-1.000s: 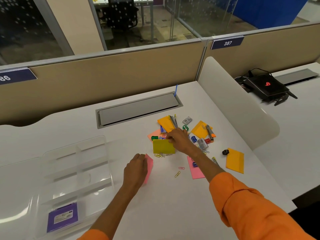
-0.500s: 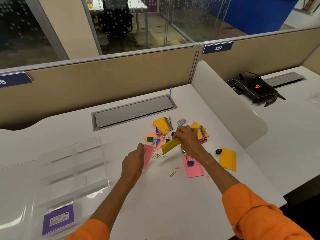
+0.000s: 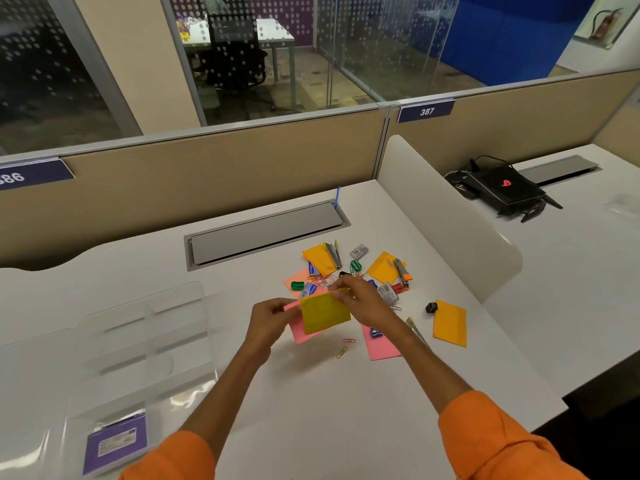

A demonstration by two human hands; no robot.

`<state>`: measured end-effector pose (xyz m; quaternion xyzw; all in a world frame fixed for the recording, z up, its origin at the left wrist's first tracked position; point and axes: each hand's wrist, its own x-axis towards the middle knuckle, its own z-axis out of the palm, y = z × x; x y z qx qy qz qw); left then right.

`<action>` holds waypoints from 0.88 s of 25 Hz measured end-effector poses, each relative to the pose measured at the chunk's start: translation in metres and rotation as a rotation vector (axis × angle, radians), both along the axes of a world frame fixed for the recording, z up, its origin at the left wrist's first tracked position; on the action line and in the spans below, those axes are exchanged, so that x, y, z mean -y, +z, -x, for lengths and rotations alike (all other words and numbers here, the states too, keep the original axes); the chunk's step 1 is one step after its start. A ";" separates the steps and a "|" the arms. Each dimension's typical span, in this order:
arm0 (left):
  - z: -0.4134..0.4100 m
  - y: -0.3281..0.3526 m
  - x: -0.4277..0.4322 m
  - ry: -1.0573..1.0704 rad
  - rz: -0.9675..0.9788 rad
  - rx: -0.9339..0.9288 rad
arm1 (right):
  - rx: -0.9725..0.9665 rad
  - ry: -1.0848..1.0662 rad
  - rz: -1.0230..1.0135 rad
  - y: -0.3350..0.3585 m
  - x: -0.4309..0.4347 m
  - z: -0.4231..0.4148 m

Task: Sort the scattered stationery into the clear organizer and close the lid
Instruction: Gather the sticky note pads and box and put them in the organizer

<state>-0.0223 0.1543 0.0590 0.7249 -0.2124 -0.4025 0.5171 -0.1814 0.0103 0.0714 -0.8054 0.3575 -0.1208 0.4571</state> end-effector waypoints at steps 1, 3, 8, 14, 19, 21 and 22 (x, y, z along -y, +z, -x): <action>0.003 0.002 0.001 0.026 0.009 -0.075 | 0.008 -0.022 -0.035 0.000 -0.003 -0.001; 0.009 0.007 0.002 0.060 0.011 -0.231 | 0.038 -0.073 -0.104 0.001 -0.008 -0.003; 0.018 0.007 0.006 0.104 0.040 -0.581 | 0.086 -0.168 -0.135 0.004 -0.019 -0.005; 0.025 0.008 0.006 -0.007 0.059 -0.538 | 0.058 -0.274 -0.114 -0.004 -0.021 -0.007; 0.032 0.002 0.006 -0.040 0.057 -0.342 | 0.019 -0.253 -0.127 -0.011 -0.029 -0.013; 0.031 0.000 0.006 -0.025 0.075 -0.282 | 0.050 -0.243 -0.204 -0.009 -0.029 -0.010; 0.030 -0.001 0.005 -0.015 0.088 -0.248 | 0.077 -0.264 -0.243 -0.008 -0.026 -0.007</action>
